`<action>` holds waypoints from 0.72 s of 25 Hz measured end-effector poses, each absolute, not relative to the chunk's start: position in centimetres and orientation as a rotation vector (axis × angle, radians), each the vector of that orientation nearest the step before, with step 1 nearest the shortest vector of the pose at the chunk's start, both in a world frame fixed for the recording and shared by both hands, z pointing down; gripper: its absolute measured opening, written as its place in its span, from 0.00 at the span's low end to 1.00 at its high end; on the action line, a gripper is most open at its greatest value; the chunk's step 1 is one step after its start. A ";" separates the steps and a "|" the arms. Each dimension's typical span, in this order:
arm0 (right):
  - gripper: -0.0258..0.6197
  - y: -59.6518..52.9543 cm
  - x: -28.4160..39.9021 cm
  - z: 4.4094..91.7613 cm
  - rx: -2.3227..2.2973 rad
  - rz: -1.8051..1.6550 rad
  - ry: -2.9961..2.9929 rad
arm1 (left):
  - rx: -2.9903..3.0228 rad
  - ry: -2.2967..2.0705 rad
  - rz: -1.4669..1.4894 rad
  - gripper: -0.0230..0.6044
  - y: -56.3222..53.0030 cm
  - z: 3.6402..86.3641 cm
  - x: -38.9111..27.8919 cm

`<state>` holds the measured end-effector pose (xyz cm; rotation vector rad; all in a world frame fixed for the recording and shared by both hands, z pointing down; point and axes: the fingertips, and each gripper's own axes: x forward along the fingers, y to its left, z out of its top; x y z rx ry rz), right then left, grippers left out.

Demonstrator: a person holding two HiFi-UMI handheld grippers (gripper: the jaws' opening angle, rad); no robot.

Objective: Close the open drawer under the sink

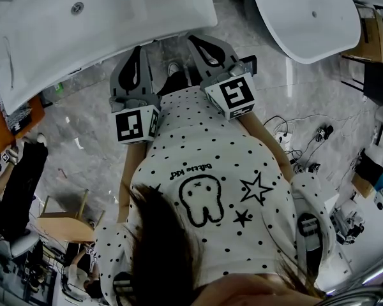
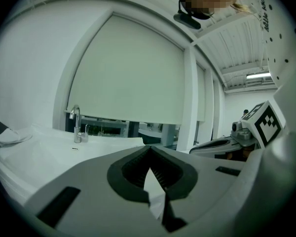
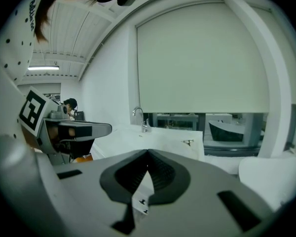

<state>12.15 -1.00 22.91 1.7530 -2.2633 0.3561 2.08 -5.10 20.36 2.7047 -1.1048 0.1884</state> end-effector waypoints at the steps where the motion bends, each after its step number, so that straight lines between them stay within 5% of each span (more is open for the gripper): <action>1: 0.06 -1.0 12.1 22.9 1.749 0.351 -2.264 | 2.704 -1.108 0.185 0.05 -5.1 20.4 2.0; 18: 0.06 -1.4 11.4 23.3 1.699 0.321 -2.268 | 2.709 -1.115 0.139 0.04 -5.7 20.4 1.8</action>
